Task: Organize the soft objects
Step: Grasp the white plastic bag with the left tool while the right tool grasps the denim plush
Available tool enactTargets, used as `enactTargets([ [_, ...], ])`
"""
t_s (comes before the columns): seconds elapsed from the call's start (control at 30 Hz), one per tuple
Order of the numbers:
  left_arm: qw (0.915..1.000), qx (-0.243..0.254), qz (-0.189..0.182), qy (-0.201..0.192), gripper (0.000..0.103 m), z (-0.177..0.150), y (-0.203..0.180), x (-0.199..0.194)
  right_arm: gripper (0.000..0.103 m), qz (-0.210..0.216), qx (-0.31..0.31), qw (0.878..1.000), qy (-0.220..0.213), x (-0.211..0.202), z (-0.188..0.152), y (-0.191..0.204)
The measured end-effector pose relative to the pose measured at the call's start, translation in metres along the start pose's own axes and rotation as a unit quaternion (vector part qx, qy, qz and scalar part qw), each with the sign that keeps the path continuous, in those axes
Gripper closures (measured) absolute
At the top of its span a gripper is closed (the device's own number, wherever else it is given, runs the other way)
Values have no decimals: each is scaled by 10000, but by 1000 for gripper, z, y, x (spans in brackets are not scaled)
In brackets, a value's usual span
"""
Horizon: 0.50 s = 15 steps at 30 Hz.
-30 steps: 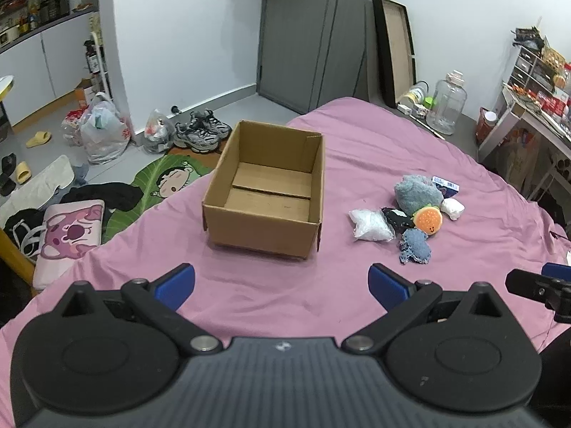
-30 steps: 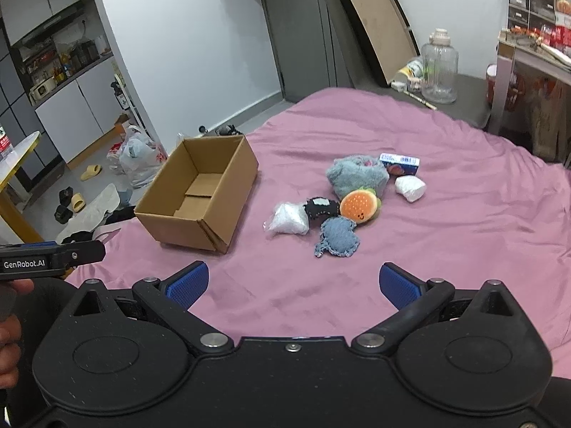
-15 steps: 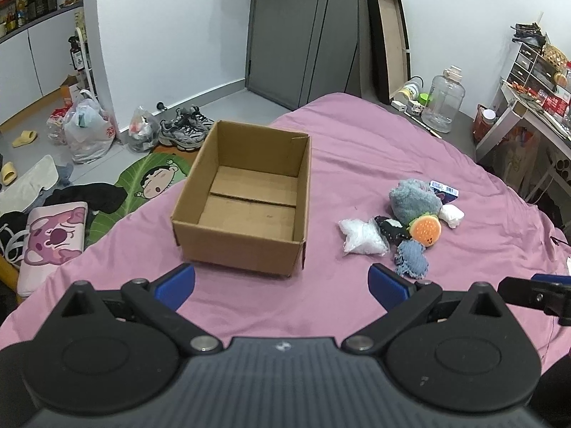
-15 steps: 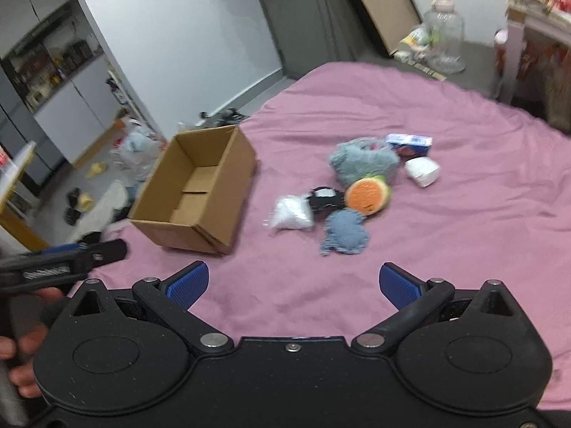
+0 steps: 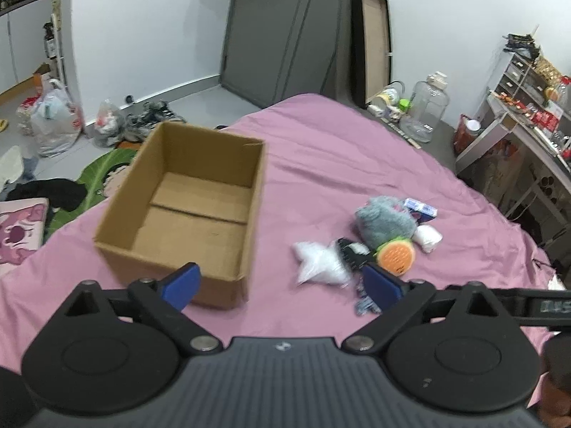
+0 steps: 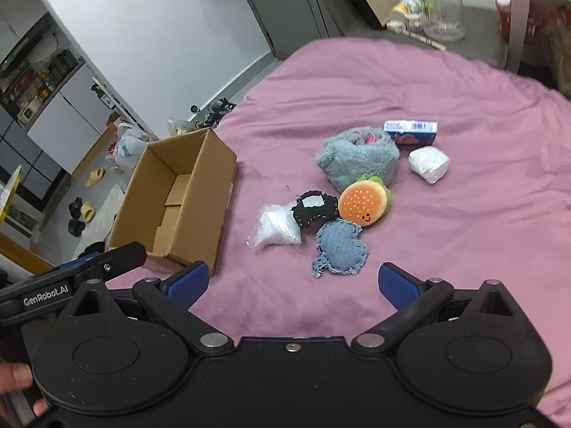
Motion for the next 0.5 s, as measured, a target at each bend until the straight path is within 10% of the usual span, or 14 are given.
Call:
enactTargets([
  [0.5,9977,-225,-42,640,45,10,-51,83,35,170,340,9983,446,57,24,-46],
])
Point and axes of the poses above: each gripper's, at about its wrist camera, not at the fingertips, and x roughly the way its jaws point, y to its left, z to its top, the point moved 3 cm from there along x, roughly the way its jaws point, and after that the axes turned 13 degrees about z, right-handed, at the moved point
